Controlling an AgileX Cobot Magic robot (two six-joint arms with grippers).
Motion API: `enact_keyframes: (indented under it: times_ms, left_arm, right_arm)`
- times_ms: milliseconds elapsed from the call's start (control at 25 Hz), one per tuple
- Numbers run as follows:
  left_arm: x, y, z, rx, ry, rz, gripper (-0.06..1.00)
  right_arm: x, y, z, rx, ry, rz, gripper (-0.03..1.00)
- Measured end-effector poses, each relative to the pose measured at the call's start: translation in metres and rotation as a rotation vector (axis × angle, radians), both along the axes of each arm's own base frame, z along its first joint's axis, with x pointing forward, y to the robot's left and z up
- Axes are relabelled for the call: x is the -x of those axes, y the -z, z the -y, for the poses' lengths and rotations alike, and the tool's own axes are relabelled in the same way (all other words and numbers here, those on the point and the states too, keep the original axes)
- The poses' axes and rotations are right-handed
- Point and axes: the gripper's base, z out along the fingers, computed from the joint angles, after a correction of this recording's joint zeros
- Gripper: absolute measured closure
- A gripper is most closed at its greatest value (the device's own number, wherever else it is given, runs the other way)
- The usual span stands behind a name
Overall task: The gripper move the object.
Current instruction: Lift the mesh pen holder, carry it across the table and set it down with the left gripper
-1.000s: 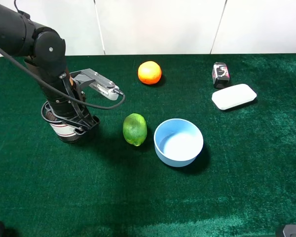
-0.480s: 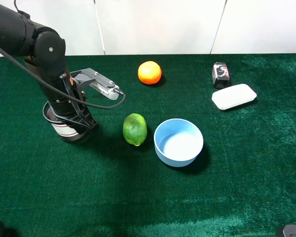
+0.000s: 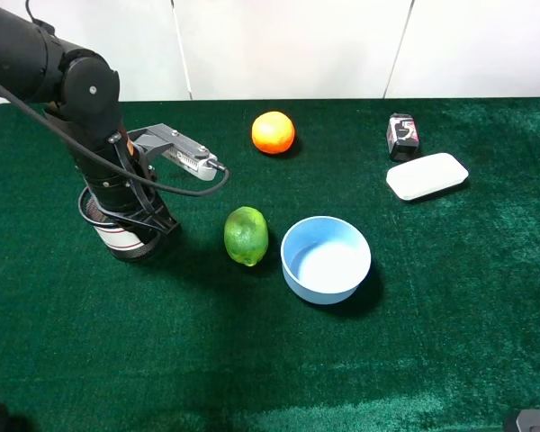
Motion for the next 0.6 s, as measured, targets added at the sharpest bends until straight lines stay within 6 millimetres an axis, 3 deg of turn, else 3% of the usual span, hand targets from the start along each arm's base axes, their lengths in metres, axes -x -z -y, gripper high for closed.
enact_keyframes:
  times_ms: [160,600]
  left_arm:
    - [-0.002,-0.008,0.001,-0.012,0.000,-0.022,0.85]
    - [-0.023,-0.060,0.014,-0.027,0.001,-0.049,0.85]
  right_arm:
    - [0.000,0.000,0.000,0.000,0.000,0.000,0.28]
    - [0.000,0.000,0.000,0.000,0.000,0.000,0.28]
